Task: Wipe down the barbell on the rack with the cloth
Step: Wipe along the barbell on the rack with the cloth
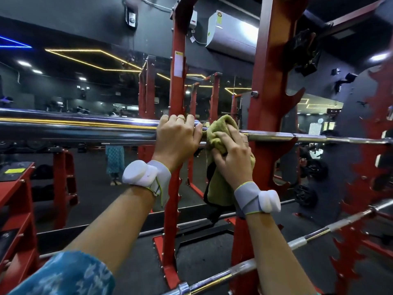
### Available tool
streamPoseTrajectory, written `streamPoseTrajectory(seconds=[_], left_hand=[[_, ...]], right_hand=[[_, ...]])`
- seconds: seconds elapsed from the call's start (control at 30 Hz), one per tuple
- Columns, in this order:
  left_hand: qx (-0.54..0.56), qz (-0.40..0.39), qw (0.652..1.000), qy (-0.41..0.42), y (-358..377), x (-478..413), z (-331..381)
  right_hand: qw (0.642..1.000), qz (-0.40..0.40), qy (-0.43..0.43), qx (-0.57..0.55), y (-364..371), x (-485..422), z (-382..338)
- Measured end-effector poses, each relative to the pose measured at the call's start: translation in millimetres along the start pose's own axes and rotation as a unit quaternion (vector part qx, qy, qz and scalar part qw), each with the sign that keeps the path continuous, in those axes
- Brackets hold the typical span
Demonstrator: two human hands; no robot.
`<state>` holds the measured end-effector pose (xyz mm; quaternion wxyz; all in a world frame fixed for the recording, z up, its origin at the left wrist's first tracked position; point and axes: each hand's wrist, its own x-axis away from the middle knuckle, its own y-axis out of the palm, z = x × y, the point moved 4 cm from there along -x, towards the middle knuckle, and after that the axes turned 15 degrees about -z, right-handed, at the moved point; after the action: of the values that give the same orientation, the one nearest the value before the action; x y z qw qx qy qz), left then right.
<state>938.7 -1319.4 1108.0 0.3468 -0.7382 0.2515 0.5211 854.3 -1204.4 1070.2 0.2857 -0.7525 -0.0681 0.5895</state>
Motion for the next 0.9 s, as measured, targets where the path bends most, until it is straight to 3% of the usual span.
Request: streamPoseTrajectory(seconds=[0.17,0.33,0.43,0.67,0.73,0.9], left_hand=[[0.007,-0.006,1.0,-0.001,1.6,-0.3,-0.2],[0.007,-0.004,1.0,0.003,-0.2,0.1,0.3],[0.012,-0.012,1.0,0.0,-1.0,0.3,0.4],[0.013,-0.008,1.0,0.003,0.8,0.1,0.4],[0.015,-0.019,1.0,0.002,0.9,0.7,2.8],[0.01,-0.023,1.0,-0.016,-0.4,0.8,2.4]], right_hand=[[0.993,-0.031,0.115,-0.007,-8.0,-20.3,3.8],[0.998,-0.042,0.029,0.043,-4.9,-21.5,-20.3],[0.999,-0.032,0.021,0.027,-0.8,-7.3,-13.8],[0.985,-0.023,0.173,0.011,-8.0,-19.7,5.0],[0.985,-0.038,0.164,0.047,-9.8,-25.4,-5.2],[0.999,-0.014,0.032,0.035,10.9,1.4,-22.1]])
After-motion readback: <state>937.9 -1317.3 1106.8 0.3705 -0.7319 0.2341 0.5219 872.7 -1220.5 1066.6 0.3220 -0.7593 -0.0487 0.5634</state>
